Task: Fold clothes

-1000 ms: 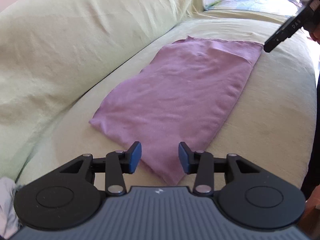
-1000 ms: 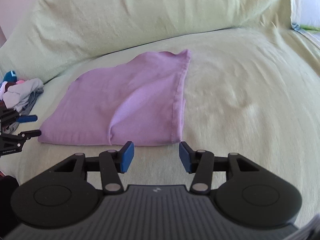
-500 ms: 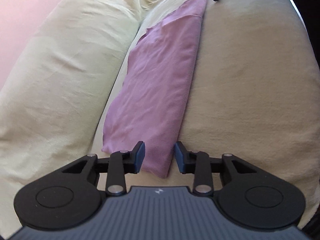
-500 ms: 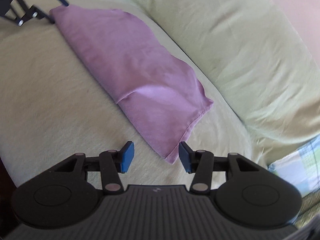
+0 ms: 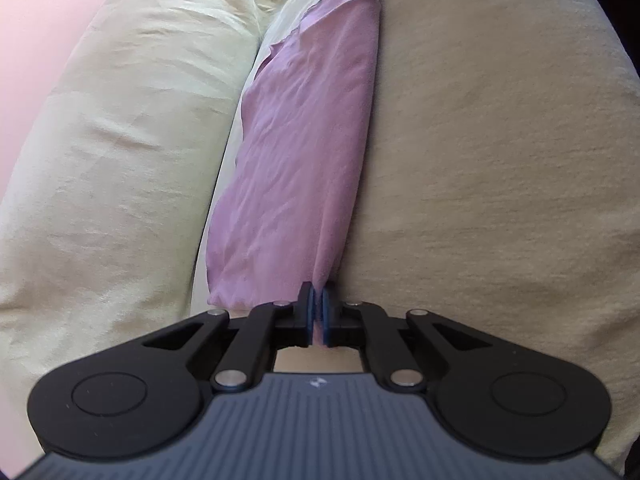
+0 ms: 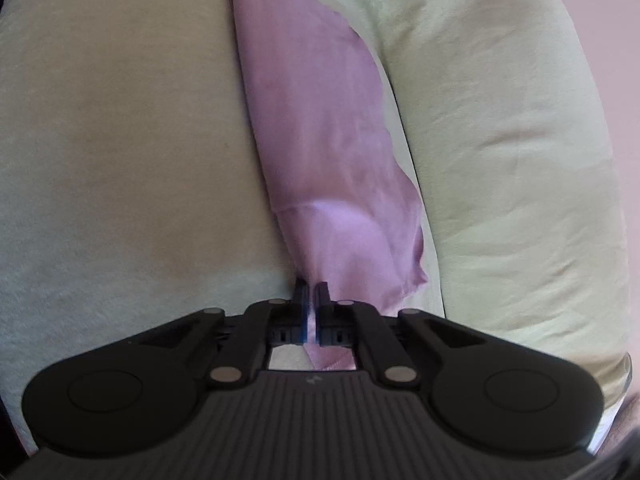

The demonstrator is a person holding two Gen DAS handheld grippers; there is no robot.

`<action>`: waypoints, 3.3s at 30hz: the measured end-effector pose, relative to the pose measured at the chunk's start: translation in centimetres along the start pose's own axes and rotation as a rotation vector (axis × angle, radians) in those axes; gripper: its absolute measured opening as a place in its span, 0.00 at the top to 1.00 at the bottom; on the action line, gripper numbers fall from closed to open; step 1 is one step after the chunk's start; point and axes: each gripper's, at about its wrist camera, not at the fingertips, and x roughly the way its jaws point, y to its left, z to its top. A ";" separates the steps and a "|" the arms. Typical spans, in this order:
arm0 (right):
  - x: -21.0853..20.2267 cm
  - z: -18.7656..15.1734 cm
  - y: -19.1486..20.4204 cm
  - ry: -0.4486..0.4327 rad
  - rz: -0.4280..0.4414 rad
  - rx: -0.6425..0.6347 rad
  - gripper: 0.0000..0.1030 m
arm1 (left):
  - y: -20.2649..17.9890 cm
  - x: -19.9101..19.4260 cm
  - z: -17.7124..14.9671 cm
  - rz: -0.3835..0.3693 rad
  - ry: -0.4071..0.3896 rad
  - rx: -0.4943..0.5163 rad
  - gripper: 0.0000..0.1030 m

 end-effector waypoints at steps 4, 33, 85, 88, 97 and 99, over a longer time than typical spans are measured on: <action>0.3 -2.7 -1.9 0.099 0.006 0.097 1.00 | 0.4 -0.1 -0.3 -0.009 0.003 -0.029 1.00; -2.2 -10.1 -3.8 -0.129 0.160 2.150 0.49 | 17.6 7.1 2.4 -0.381 -0.305 -0.615 0.56; -1.2 -11.9 -2.8 -0.331 0.221 2.014 0.72 | 19.5 25.0 21.0 -0.912 -0.210 -0.120 0.98; -0.7 -11.7 -3.1 -0.346 0.225 2.031 0.71 | 20.0 24.9 19.7 -0.894 -0.220 -0.166 0.98; -1.0 -11.3 -5.3 -0.354 0.158 1.997 0.96 | 21.4 23.4 17.7 -0.836 -0.320 -0.278 0.98; -1.7 -10.9 -7.0 -0.378 0.115 1.915 0.96 | 22.9 22.3 16.9 -0.804 -0.374 -0.344 0.98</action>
